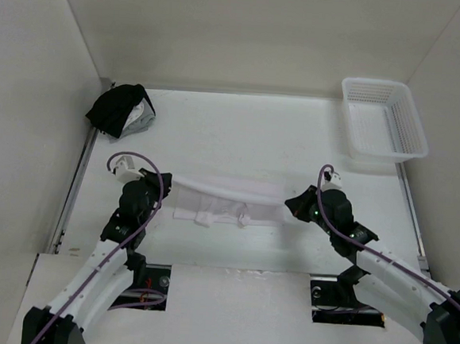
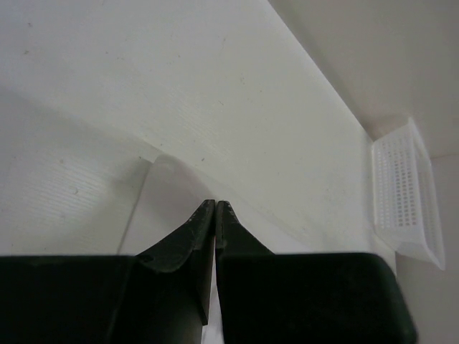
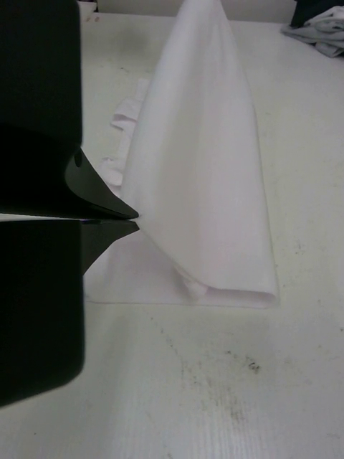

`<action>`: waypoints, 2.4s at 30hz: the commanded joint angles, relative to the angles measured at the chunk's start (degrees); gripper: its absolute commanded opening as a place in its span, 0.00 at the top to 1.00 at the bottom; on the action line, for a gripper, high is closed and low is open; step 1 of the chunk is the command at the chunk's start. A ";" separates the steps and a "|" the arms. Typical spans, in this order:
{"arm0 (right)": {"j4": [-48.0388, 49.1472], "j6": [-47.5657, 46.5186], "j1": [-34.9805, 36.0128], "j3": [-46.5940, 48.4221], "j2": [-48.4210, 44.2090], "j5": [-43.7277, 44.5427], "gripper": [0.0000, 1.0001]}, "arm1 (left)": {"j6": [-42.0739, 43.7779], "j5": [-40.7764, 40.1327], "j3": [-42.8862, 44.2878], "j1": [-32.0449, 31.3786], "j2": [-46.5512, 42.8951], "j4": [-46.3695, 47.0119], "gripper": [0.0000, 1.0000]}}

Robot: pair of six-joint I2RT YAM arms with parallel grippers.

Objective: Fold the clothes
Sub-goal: Fold the tank top

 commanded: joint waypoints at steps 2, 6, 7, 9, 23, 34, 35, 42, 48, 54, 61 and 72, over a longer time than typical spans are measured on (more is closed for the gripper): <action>-2.37 4.71 2.17 -2.03 -1.12 3.26 0.98 | -0.66 0.14 -3.86 -1.27 -9.94 -8.68 0.99; -3.68 7.88 5.86 -3.17 0.21 5.89 0.99 | -1.45 -0.12 -7.11 -1.72 -18.39 -15.63 0.98; -4.21 9.37 6.92 -3.70 0.12 6.68 1.00 | -1.80 -0.03 -7.64 -1.72 -20.14 -17.30 0.98; -5.44 11.65 7.98 -4.84 -0.32 8.08 1.00 | -2.68 0.23 -8.87 -2.07 -23.57 -19.76 0.97; -0.89 8.60 5.00 -4.32 2.12 6.78 0.50 | -2.24 -5.84 -6.07 -2.68 -23.26 -17.95 0.80; 14.14 8.67 -3.62 -3.53 18.56 -6.49 0.64 | -2.24 -8.99 -4.75 -17.70 1.62 8.43 0.80; 14.59 8.85 -3.79 -3.18 19.53 -6.85 0.67 | -1.89 -9.96 -4.49 -19.02 2.77 9.48 0.79; 18.21 10.44 -5.64 -2.73 22.28 -6.69 0.98 | -1.27 -11.46 -3.87 -23.42 9.19 15.46 0.79; -0.75 7.46 -5.99 -1.78 2.62 2.54 1.00 | -1.71 -11.11 -2.99 -26.84 14.81 20.03 0.78; -15.54 1.39 -4.68 8.93 -5.16 7.82 0.99 | -1.36 -11.02 -1.23 -29.84 17.72 23.12 0.78; -19.33 -5.03 8.92 24.49 8.62 15.99 0.98 | -1.01 -11.02 -1.93 -30.19 10.70 20.93 0.76; -22.41 -7.94 26.69 49.18 43.24 20.31 0.86 | 1.01 -10.93 -2.11 -23.96 -7.67 7.92 0.75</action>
